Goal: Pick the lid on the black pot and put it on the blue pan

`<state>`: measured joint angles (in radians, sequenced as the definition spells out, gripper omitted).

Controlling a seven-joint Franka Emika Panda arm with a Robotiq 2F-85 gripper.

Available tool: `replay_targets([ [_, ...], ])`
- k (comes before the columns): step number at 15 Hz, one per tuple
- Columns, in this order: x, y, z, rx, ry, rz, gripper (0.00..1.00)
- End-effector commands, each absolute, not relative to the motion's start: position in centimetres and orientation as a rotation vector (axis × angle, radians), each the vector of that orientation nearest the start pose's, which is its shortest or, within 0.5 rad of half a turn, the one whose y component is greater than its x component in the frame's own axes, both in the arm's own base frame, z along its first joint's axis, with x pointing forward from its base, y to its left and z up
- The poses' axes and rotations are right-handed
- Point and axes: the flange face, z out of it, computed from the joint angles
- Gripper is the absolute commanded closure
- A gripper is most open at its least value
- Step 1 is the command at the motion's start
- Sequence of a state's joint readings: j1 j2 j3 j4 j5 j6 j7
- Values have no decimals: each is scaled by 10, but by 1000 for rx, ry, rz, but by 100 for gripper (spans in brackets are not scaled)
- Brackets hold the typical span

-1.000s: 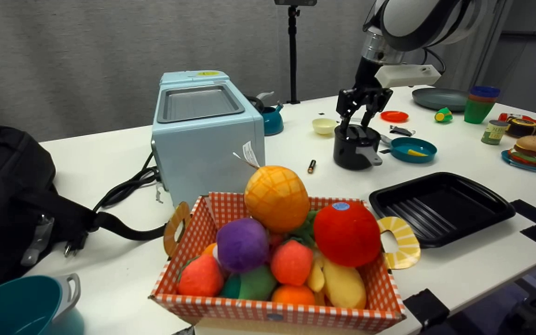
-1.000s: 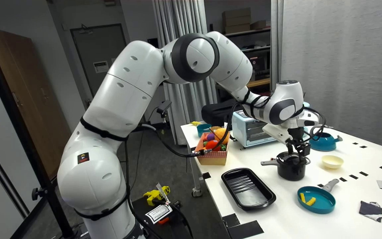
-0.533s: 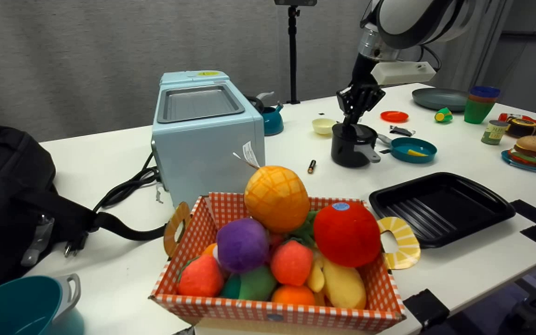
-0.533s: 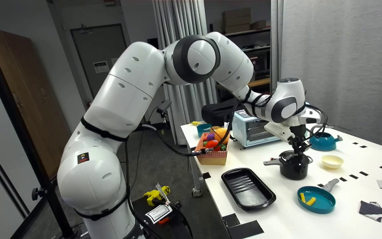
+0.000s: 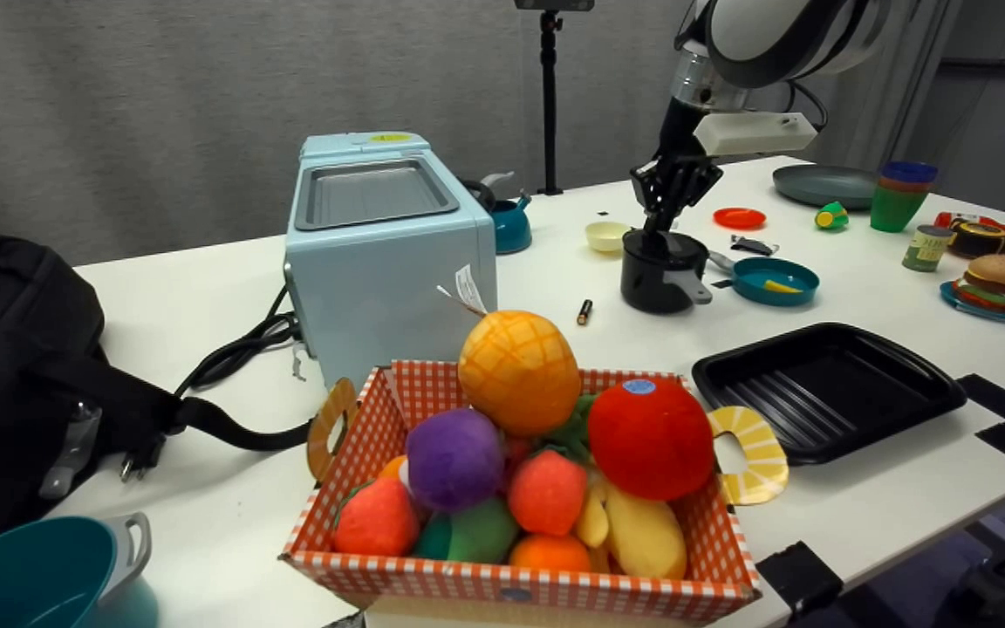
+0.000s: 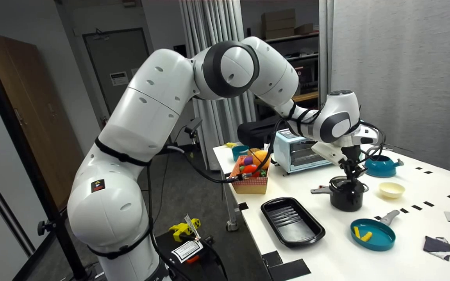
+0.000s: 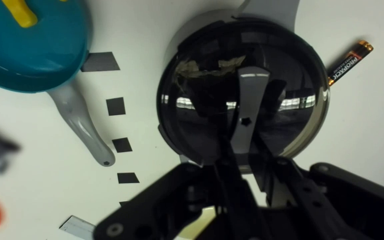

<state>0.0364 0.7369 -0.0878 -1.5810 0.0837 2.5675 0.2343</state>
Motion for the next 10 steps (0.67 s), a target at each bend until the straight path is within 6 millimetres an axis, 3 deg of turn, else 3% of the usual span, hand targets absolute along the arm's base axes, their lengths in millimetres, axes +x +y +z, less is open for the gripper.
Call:
replay_targets([
  [1,724,-37,259,-3078,507,-336,95],
  [6,726,-71,265,-3127,553,-343,95],
  [10,715,-109,261,-3176,594,-342,95],
])
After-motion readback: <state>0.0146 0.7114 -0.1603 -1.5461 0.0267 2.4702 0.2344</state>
